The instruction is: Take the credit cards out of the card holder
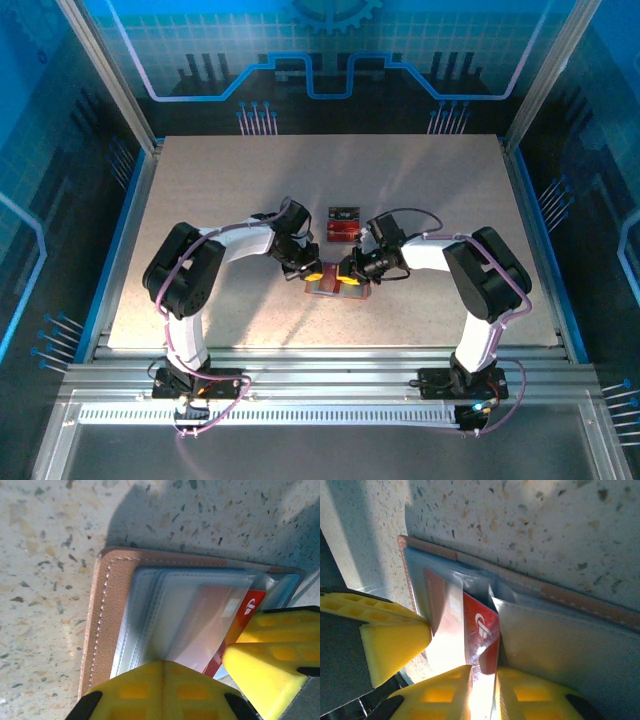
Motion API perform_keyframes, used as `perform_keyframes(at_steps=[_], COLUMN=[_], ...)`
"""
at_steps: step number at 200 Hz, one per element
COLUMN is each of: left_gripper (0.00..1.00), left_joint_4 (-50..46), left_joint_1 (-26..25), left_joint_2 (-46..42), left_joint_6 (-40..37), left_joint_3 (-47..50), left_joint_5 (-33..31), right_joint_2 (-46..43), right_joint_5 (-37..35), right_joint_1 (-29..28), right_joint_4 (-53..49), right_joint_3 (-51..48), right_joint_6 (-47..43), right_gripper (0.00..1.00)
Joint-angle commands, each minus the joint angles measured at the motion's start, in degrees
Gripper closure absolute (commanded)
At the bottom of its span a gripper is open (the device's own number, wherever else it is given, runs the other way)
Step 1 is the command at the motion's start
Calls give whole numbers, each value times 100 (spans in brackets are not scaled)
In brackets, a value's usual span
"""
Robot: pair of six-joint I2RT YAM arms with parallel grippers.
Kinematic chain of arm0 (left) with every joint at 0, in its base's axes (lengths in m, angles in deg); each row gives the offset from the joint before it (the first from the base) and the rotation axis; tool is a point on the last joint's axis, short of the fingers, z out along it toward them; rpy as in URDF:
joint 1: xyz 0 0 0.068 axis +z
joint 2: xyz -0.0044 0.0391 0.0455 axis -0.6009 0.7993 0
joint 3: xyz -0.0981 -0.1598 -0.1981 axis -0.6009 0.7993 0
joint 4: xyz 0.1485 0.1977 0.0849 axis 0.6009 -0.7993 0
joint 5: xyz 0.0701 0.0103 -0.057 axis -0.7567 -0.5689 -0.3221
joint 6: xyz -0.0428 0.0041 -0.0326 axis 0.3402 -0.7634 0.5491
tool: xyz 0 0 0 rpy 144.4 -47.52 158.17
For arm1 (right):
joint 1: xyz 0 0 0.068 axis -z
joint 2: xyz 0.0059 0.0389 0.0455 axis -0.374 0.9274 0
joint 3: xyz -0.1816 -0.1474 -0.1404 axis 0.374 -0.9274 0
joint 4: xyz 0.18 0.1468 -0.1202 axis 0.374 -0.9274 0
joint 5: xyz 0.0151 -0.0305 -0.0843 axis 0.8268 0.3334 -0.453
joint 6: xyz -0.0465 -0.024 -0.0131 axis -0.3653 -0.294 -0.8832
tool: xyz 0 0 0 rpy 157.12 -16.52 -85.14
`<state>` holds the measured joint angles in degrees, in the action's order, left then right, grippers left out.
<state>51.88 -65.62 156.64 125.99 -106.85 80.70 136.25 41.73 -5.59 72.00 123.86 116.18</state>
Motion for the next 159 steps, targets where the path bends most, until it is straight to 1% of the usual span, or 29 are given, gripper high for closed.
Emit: perform_keyframes(at_steps=[1, 53, 94, 159], left_gripper=[97, 97, 96, 96], left_joint_4=[-252, -252, -266, -202], left_joint_1=[-35, -38, -29, -37], left_joint_2=[174, 151, 124, 46], left_joint_6=[-118, -122, -122, -70], left_joint_3=[-64, -52, -46, 76], left_joint_5=[-170, -189, -209, -247], right_joint_2=[153, 31, -81, -229], right_joint_5=[59, 11, -77, -131], right_joint_1=[57, 120, 178, 334], right_joint_4=[85, 2, -234, -611], right_joint_3=[-111, -143, -145, -146], right_joint_6=[85, 29, -127, -420], right_gripper=[83, 90, 90, 93])
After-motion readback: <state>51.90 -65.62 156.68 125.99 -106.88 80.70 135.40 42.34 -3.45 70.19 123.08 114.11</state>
